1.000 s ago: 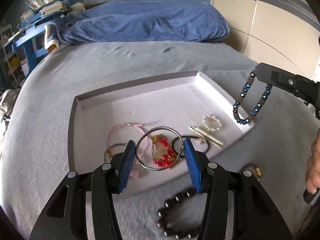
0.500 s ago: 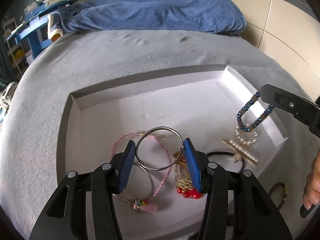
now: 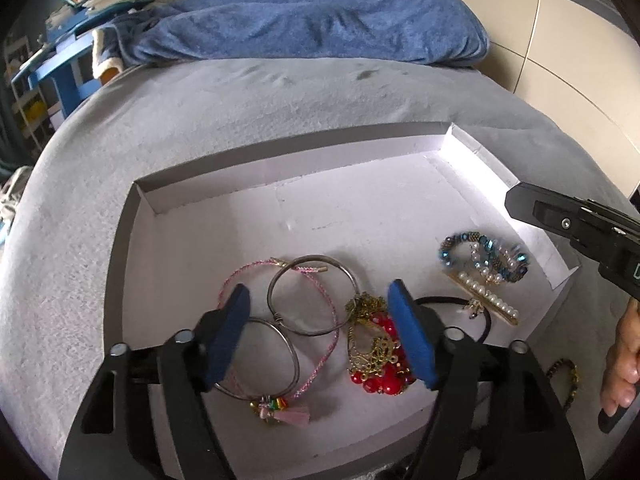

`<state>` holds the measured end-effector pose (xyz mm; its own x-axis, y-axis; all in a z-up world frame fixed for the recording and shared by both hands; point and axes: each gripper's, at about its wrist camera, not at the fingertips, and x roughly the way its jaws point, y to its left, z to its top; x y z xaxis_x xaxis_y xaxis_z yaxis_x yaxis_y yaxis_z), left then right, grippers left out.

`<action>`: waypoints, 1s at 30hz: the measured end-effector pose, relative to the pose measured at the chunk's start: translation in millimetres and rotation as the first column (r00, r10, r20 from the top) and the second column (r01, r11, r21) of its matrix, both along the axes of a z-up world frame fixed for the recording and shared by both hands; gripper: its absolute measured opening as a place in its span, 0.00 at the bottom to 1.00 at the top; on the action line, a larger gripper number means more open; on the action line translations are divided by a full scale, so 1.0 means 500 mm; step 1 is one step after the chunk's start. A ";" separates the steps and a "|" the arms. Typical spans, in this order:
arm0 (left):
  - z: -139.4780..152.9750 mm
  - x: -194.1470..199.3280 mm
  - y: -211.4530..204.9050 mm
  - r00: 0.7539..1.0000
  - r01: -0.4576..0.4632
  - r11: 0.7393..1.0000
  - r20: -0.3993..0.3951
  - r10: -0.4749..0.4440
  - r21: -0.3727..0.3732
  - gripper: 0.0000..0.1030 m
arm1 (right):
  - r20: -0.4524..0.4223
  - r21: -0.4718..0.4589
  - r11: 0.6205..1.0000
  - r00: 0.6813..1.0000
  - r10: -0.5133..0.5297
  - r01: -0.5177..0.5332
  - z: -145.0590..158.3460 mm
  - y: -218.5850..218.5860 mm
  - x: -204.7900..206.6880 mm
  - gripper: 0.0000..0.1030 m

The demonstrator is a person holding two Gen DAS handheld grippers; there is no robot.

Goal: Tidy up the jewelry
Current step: 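Lower the bangle and blue bracelet into the tray and open both grippers, then withdraw both grippers toward the black bead and dark red bracelets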

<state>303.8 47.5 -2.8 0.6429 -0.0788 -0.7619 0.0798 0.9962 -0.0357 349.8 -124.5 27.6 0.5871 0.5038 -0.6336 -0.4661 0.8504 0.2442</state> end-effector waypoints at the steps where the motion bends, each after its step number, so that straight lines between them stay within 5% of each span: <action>1: 0.003 -0.002 -0.001 1.000 0.001 1.000 0.004 -0.001 -0.001 0.73 | 0.001 0.001 1.000 1.000 -0.003 0.003 0.000 -0.002 0.000 0.26; 9: 0.049 -0.031 -0.003 0.998 -0.001 0.999 0.067 0.004 -0.042 0.87 | 0.019 0.001 1.000 1.000 -0.015 0.015 0.010 -0.017 -0.008 0.38; 20: 0.092 -0.129 0.003 0.991 -0.037 0.999 0.127 0.042 -0.036 0.89 | 0.074 -0.020 1.000 0.997 -0.020 0.022 0.043 -0.029 -0.078 0.69; 30: 0.094 -0.218 0.015 0.990 -0.066 0.995 0.123 0.076 -0.081 0.89 | 0.071 -0.029 0.998 0.996 -0.044 0.047 0.050 -0.058 -0.139 0.76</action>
<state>194.7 54.8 44.1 0.7391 -0.0844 -0.6683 0.0178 0.9942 -0.1059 280.3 -153.5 52.4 0.6526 0.4563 -0.6049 -0.4418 0.8777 0.1855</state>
